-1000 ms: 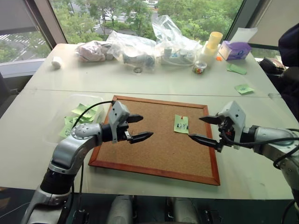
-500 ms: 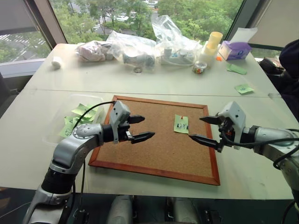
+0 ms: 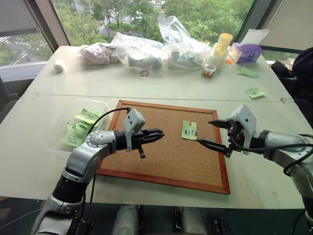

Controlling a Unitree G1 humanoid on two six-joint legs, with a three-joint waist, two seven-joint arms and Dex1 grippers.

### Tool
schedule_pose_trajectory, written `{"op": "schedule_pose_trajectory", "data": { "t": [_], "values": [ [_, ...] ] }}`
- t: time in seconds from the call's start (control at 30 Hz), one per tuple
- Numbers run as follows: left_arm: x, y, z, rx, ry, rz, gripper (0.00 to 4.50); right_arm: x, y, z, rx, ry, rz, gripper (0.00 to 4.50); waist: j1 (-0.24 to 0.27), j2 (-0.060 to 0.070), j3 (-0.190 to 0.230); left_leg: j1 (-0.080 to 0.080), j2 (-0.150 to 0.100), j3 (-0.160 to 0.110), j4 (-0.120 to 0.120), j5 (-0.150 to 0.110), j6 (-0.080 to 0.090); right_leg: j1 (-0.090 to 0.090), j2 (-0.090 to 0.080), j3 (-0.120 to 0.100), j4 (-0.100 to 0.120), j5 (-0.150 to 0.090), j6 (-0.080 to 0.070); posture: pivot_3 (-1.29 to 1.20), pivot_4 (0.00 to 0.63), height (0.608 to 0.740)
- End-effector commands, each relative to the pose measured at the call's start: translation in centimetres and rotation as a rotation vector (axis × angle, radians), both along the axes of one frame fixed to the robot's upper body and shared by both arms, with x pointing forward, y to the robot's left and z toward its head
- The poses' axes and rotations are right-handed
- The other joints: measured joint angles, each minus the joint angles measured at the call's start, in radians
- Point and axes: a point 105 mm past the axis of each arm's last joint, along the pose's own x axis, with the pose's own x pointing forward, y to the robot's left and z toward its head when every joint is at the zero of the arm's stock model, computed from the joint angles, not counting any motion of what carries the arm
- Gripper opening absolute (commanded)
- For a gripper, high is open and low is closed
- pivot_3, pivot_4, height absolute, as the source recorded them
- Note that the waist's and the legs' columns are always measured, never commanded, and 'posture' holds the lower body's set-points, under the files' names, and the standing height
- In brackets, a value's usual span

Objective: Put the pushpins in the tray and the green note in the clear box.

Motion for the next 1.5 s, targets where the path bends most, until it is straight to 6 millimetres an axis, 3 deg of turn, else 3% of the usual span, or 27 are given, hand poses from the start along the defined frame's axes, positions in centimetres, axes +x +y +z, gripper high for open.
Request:
{"op": "schedule_pose_trajectory", "data": {
  "t": [0.03,0.3,0.47,0.57,0.63,1.13,1.23,1.37,1.5],
  "values": [
    [0.1,-1.1,0.0,0.006,-0.044,-0.028,0.05,1.0,0.4,0.5,0.000,-0.045,-0.014,4.50,0.000,0.000,0.000,0.000,0.000,0.000,0.000,0.000,0.000,0.000,0.000,0.000,0.000,0.000,0.000,0.00,0.150,0.740],
    [0.8,-1.9,-3.3,0.022,0.009,0.009,0.05,5.3,0.7,-0.3,-0.001,-0.054,-0.132,4.50,-0.001,0.000,0.000,0.000,0.000,0.002,0.000,0.000,0.000,0.000,0.000,0.000,0.000,0.000,0.000,0.00,0.150,0.740],
    [0.7,-2.1,-4.6,0.030,0.016,0.016,0.05,6.1,1.1,-1.2,0.000,-0.029,-0.131,4.50,0.002,0.000,0.000,-0.001,0.000,0.002,0.000,0.000,0.000,0.000,0.000,0.000,0.000,0.000,0.000,0.00,0.150,0.740],
    [0.7,-2.2,-4.8,0.028,0.018,0.024,0.00,6.4,1.4,-1.8,-0.010,-0.016,-0.119,3.65,0.000,0.000,0.000,0.000,0.000,0.002,0.000,0.000,0.000,0.000,0.000,0.000,0.000,0.000,0.000,0.00,0.150,0.740],
    [0.8,-2.2,-4.8,0.025,0.017,0.029,0.00,6.6,1.5,-2.1,-0.013,-0.006,-0.120,2.69,0.000,0.001,0.000,0.000,0.000,0.002,0.000,0.000,0.000,0.000,0.000,0.000,0.000,0.000,0.000,0.00,0.150,0.740],
    [0.4,-2.1,-5.3,0.036,0.020,0.039,0.00,7.0,1.9,-4.2,-0.028,0.033,-0.105,2.69,-0.002,0.001,-0.001,0.000,0.000,0.002,0.000,0.000,0.000,0.000,0.000,0.000,0.000,0.000,0.000,0.00,0.150,0.740],
    [0.3,-2.1,-5.4,0.039,0.023,0.042,0.00,7.2,1.8,-4.2,-0.030,0.033,-0.107,1.82,-0.002,0.001,-0.001,0.000,0.000,0.002,0.000,0.000,0.000,0.000,0.000,0.000,0.000,0.000,0.000,0.00,0.150,0.740],
    [0.2,-1.9,-5.8,0.049,0.033,0.045,0.00,7.3,1.8,-4.2,-0.029,0.029,-0.107,0.03,-0.003,0.002,-0.001,0.000,0.000,0.002,0.000,0.000,0.000,0.000,0.000,0.000,0.000,0.000,0.000,0.00,0.150,0.740],
    [0.0,-1.5,-6.6,0.070,0.065,0.046,0.00,7.3,2.0,-3.4,-0.025,0.001,-0.105,0.03,-0.004,0.002,-0.001,0.001,0.000,0.002,0.000,0.000,0.000,0.000,0.000,0.000,0.000,0.000,0.000,0.00,0.150,0.740]
  ]
}}
